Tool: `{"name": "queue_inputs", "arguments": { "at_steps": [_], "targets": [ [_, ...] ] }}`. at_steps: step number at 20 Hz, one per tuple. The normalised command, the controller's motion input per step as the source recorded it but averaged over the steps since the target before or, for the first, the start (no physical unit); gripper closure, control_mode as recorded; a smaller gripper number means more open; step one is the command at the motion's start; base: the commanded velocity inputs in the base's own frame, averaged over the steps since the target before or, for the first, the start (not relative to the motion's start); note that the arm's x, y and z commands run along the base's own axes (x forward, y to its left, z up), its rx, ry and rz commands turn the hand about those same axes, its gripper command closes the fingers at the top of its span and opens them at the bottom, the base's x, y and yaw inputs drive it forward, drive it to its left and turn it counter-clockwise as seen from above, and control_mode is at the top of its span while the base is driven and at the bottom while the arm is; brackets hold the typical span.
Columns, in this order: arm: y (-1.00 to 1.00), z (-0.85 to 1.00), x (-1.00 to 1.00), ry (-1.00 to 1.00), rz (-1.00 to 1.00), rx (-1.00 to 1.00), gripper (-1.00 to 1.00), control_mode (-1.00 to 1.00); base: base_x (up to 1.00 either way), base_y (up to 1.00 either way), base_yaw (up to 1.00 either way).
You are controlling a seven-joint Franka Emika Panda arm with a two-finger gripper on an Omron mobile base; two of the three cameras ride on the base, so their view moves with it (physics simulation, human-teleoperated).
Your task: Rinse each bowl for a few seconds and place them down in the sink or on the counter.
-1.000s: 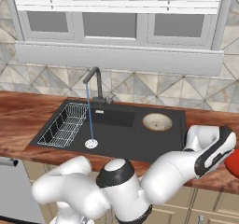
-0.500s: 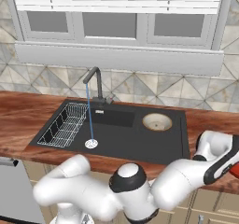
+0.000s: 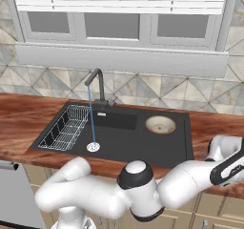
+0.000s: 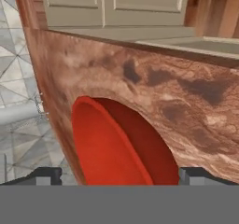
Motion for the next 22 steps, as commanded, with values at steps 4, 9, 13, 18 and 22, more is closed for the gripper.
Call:
{"name": "queue_inputs", "arguments": {
  "at_steps": [4, 9, 13, 18, 22],
  "targets": [
    [0.0, -0.1, 0.47, 0.44, -0.06, 0.08, 1.0, -1.0, 0.0, 0.0, 0.0],
    [-0.1, -0.02, 0.32, 0.43, 0.0, 0.09, 1.0, -1.0, 0.0, 0.0, 0.0],
    [-0.22, 0.0, -0.09, 0.22, 0.08, 0.06, 1.0, -1.0, 0.0, 0.0, 0.0],
    [0.0, 0.29, -0.35, 0.04, 0.1, 0.0, 1.0, -1.0, 0.0, 0.0, 0.0],
    [0.09, 0.79, -0.42, 0.04, 0.1, 0.0, 1.0, -1.0, 0.0, 0.0, 0.0]
  ]
}}
